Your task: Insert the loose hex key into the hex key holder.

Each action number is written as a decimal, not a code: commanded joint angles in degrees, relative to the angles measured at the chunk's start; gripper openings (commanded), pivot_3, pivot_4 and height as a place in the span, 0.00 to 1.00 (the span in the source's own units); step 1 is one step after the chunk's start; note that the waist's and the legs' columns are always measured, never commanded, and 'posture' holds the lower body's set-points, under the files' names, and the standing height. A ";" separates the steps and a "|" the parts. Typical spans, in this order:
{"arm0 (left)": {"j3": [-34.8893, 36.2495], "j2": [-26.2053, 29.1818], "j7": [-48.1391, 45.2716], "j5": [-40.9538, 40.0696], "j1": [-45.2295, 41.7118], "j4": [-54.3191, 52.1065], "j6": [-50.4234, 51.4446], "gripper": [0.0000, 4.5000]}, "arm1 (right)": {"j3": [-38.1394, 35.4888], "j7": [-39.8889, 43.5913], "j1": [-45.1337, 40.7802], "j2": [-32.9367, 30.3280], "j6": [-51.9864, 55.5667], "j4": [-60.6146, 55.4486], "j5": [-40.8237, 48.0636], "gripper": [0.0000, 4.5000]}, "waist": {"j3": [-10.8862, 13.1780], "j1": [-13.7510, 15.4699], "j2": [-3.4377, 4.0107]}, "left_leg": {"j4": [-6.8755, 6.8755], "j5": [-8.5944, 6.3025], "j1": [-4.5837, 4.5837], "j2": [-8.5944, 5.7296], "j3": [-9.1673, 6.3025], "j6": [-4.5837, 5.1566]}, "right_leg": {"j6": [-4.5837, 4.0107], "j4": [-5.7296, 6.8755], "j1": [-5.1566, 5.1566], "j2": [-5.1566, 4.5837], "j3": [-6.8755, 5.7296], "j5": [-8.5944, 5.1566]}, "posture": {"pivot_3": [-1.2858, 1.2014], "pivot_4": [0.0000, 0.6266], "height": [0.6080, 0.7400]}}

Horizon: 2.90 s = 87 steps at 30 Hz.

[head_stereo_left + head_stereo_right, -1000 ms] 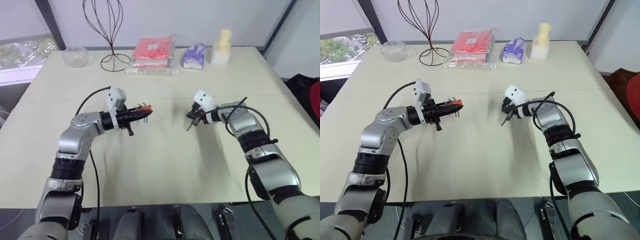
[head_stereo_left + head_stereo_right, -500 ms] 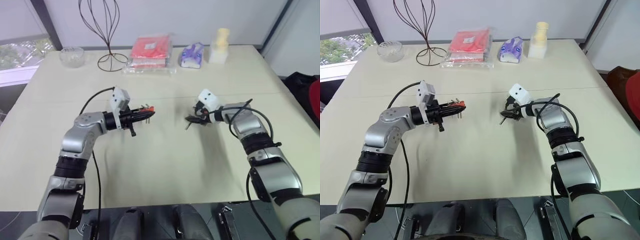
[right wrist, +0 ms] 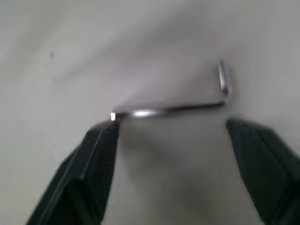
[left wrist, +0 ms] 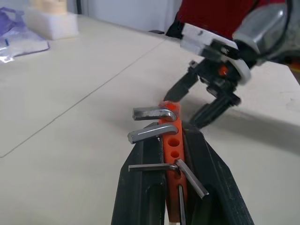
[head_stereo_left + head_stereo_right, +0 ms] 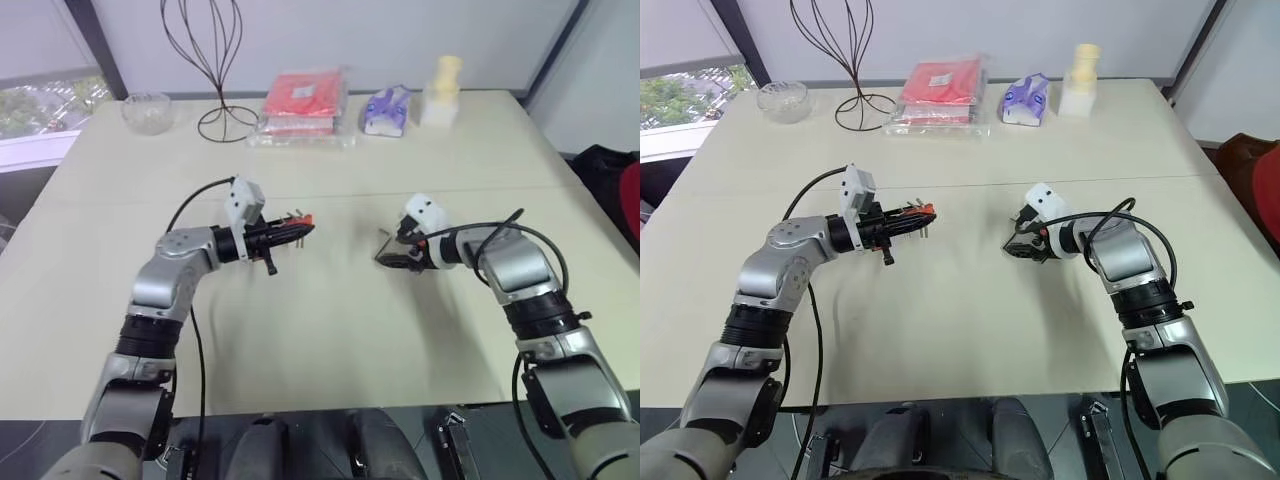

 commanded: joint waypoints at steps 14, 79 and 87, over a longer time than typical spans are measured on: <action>-0.61 -1.42 1.20 1.86 -1.01 2.18 -4.35 0.00 | -6.02 -10.19 -7.00 8.76 8.09 10.68 6.20 0.82 | -0.01 -0.12 -0.01 | 0.00 0.00 0.02 0.01 0.01 0.00 | 0.00 0.02 0.00 0.02 0.02 0.00 | 0.52 0.24 1.00; -1.32 -2.60 3.71 4.23 -0.43 5.44 -7.64 0.00 | 7.75 10.44 -1.39 0.33 -0.99 -7.53 -0.08 0.76 | 0.04 0.35 -0.01 | 0.01 0.00 -0.06 -0.06 -0.03 0.00 | 0.01 0.00 -0.07 -0.13 -0.02 0.00 | 0.52 0.24 1.00; -1.50 -3.66 3.86 4.95 -0.96 6.82 -8.85 0.00 | 10.09 3.92 -0.89 4.01 -3.96 -0.61 -2.18 0.01 | -0.03 -0.08 -0.07 | 0.00 0.00 0.01 -0.03 -0.01 0.00 | 0.01 0.00 -0.02 -0.05 -0.01 0.00 | 0.52 0.24 1.00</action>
